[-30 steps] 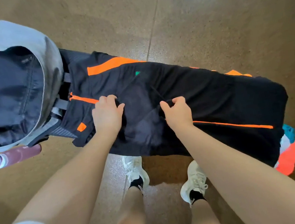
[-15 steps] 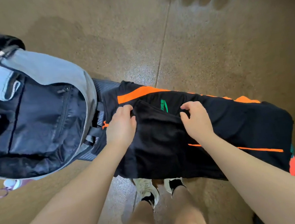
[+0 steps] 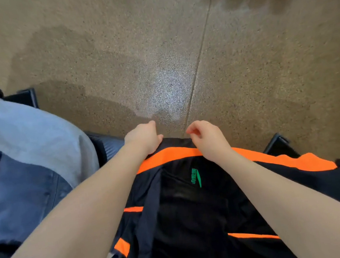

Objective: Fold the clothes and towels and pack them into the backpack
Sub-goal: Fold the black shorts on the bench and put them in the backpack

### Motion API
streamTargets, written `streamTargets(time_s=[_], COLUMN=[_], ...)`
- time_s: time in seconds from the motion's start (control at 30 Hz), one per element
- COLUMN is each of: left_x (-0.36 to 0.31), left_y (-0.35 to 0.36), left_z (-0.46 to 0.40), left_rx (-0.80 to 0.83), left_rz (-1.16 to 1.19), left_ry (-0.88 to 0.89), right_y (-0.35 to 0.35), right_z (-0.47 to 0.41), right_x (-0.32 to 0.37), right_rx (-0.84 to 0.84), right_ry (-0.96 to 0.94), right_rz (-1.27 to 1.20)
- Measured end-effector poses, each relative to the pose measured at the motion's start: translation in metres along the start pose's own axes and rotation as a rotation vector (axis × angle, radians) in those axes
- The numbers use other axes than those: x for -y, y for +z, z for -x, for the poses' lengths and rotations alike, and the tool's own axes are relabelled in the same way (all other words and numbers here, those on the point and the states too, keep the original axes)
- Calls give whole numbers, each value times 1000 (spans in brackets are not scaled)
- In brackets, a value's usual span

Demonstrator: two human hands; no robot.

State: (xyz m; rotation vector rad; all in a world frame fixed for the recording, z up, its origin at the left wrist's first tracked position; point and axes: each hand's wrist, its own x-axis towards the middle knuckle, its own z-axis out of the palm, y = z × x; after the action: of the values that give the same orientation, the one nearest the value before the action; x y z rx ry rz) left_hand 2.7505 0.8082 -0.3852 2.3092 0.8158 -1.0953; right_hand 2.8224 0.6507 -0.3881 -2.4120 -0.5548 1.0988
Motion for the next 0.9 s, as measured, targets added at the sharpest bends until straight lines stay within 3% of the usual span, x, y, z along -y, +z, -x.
streamTargets(time_s=[0.1,0.23,0.37,0.47,0.53,0.67,0.8,0.9], left_x=[-4,-4,-1,5,9,8,-4,-6], left_y=[-3,-5,-8,-15,-19,-25,-28,-21], left_z=[-27,-44,-28,-10,2,21,48,71], left_rx=[182,310,74,-105,-155,-186,-272,-255], left_rz=[-63,83,513,545,484,363,264,208], left_ry=[-130,-75,203,403,512,615,624,574], right_y=[4,2,-9,-27,-38,-67,-82,-83], right_z=[-21,-39,-48,-49,-51,-41,-4,25], right_x=[-10,-13,3,19,23,17,13,11], right_rx=[73,96,187,491,546,453,253,363], right_ry=[13,3,-117,-239,-284,-461,-817,-833], right_rz=[-2,-45,-202,-291,-74,507,709,874])
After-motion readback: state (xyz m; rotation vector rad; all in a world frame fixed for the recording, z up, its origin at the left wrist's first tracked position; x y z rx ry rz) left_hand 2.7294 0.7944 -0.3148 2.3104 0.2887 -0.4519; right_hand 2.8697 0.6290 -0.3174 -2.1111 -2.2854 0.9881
